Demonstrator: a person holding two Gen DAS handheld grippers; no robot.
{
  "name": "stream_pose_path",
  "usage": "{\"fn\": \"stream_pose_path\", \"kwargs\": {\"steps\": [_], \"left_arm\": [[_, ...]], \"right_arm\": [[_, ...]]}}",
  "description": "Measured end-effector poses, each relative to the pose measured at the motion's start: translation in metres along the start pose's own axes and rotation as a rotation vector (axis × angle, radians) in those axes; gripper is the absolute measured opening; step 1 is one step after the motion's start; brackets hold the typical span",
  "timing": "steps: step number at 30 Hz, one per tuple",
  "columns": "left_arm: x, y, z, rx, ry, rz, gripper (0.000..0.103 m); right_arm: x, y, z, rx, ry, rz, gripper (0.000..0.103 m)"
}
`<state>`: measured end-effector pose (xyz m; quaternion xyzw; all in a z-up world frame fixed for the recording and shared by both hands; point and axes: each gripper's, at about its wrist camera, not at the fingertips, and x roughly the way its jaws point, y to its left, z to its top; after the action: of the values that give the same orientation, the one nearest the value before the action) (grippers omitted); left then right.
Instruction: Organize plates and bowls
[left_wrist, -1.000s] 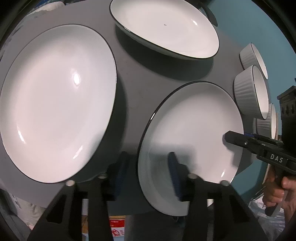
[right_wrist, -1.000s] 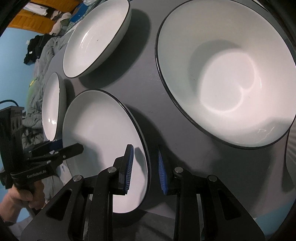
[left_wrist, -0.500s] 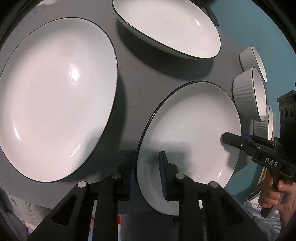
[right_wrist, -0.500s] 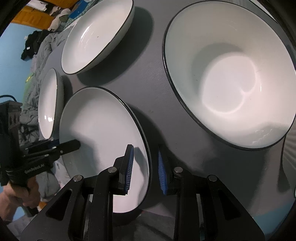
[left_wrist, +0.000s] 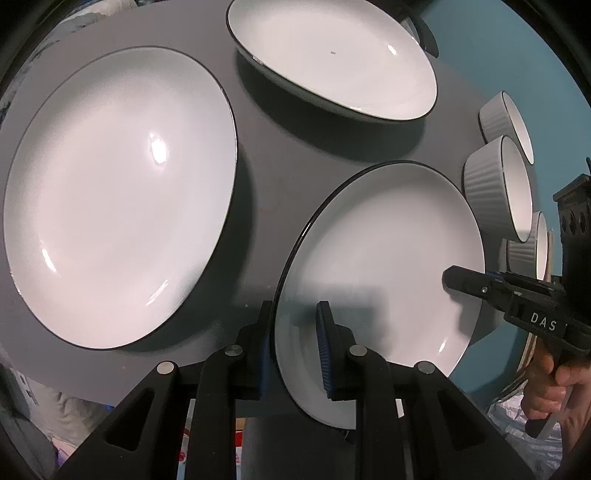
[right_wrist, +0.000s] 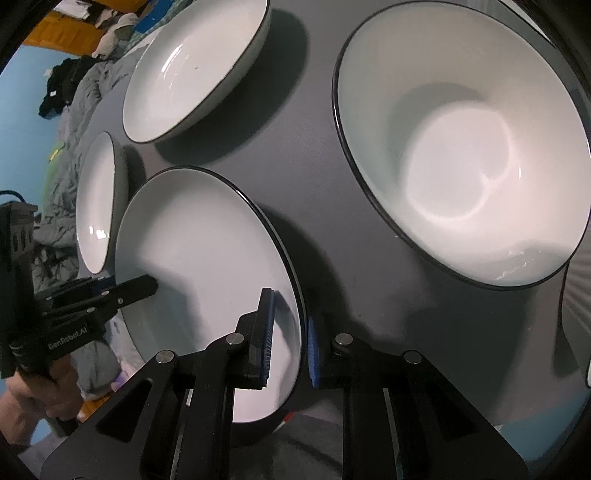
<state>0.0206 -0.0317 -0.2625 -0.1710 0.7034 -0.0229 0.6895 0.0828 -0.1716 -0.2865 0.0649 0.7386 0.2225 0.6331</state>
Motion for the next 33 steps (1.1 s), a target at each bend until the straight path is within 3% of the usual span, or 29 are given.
{"fn": "stream_pose_path", "kwargs": {"steps": [18, 33], "left_arm": [[-0.043, -0.004, 0.035, -0.004, -0.063, 0.006, 0.021], [-0.051, -0.003, 0.128, -0.036, -0.107, 0.044, 0.022]], "right_arm": [[-0.034, 0.014, 0.043, -0.027, -0.024, -0.006, 0.016], [-0.037, 0.029, 0.139, -0.058, -0.024, 0.004, 0.016]]}}
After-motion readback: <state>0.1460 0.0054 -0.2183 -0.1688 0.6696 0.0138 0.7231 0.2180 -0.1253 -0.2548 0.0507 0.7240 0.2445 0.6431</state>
